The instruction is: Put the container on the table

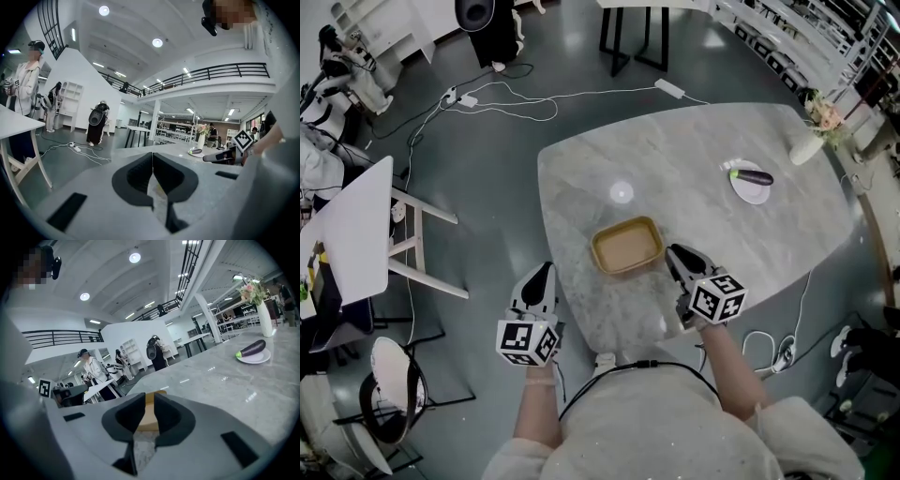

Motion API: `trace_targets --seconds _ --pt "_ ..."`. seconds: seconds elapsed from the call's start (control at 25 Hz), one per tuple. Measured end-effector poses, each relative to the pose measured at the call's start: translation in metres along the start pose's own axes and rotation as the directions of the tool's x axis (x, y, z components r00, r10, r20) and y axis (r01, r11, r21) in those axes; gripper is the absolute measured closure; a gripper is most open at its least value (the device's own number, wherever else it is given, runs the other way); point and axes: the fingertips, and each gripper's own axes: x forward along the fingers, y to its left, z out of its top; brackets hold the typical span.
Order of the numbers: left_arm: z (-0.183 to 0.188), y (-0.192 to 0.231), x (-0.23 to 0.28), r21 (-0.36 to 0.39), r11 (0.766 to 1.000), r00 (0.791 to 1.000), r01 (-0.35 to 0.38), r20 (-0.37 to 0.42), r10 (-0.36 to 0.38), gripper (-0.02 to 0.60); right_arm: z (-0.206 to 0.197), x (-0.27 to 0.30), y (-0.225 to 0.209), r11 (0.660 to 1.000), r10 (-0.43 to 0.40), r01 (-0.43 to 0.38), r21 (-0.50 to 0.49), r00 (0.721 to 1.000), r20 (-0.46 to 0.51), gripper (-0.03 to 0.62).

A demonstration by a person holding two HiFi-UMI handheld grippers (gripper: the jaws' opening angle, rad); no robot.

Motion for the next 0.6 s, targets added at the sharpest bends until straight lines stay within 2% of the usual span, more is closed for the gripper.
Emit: trace_targets --seconds 0.24,0.6 --pt "0.003 -0.007 -0.004 0.01 1.0 1.0 0.028 0.001 -0.028 0.575 0.001 -0.016 0.007 1.0 -0.012 0.012 0.005 0.999 0.031 0.578" --pt "0.008 -0.019 -0.014 0.035 0.996 0.996 0.087 0.013 -0.088 0.575 0.002 -0.045 0.028 0.998 -0.033 0.037 -0.053 0.996 0.089 0.588"
